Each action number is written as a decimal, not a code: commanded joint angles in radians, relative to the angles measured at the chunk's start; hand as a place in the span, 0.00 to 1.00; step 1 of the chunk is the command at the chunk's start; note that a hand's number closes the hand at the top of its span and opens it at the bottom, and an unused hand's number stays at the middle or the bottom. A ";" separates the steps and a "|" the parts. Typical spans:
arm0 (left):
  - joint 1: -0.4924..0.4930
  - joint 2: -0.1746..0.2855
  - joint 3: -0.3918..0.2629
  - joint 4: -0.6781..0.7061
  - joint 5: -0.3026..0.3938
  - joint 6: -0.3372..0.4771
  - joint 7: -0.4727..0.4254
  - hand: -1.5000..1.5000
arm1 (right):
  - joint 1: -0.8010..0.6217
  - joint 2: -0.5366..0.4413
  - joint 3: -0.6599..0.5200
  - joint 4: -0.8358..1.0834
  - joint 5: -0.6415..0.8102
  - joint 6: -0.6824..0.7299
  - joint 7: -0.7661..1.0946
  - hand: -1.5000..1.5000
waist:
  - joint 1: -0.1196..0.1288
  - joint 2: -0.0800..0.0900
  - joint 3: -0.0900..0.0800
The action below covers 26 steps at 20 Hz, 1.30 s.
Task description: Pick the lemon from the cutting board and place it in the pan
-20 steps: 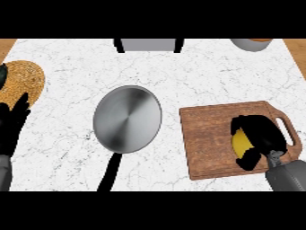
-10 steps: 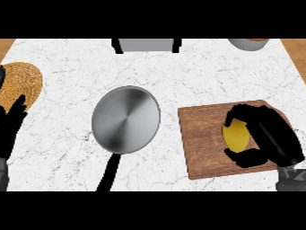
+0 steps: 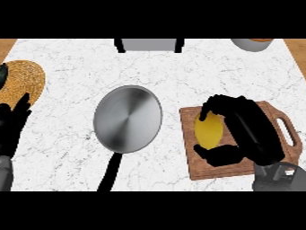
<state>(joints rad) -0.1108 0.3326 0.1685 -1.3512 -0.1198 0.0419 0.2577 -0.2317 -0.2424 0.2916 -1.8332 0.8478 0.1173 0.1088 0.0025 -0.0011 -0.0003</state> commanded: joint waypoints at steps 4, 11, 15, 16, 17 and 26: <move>-0.026 -0.037 -0.030 0.026 -0.024 0.007 -0.008 0.50 | -0.288 0.235 0.023 0.311 0.024 -0.034 0.138 1.00 | 0.017 0.006 0.000; -0.022 0.002 0.000 0.029 -0.015 -0.026 -0.016 0.50 | -0.412 0.241 0.109 0.676 -0.135 -0.337 0.101 1.00 | 0.030 0.007 0.001; -0.113 -0.016 -0.014 0.050 -0.019 -0.019 0.038 0.50 | -0.589 0.242 0.144 0.916 -0.255 -0.407 0.119 1.00 | 0.042 0.013 0.001; -0.068 0.008 -0.008 -0.002 -0.006 -0.049 0.044 0.50 | -0.623 0.242 0.181 0.936 -0.307 -0.419 0.145 1.00 | 0.053 0.011 0.001; -0.031 -0.026 -0.013 0.036 -0.027 -0.014 -0.036 0.50 | -0.650 0.242 0.173 1.002 -0.326 -0.443 0.093 1.00 | 0.045 0.011 0.000; -0.117 -0.060 -0.068 0.036 -0.056 -0.011 0.001 0.50 | -0.693 0.242 0.302 1.200 -0.609 -0.527 -0.031 1.00 | 0.119 0.036 0.002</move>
<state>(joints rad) -0.2006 0.3014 0.1339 -1.3190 -0.1524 0.0169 0.2571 -0.9039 -0.0007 0.5694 -0.7005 0.3501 -0.3955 0.1212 0.0923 0.0236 0.0008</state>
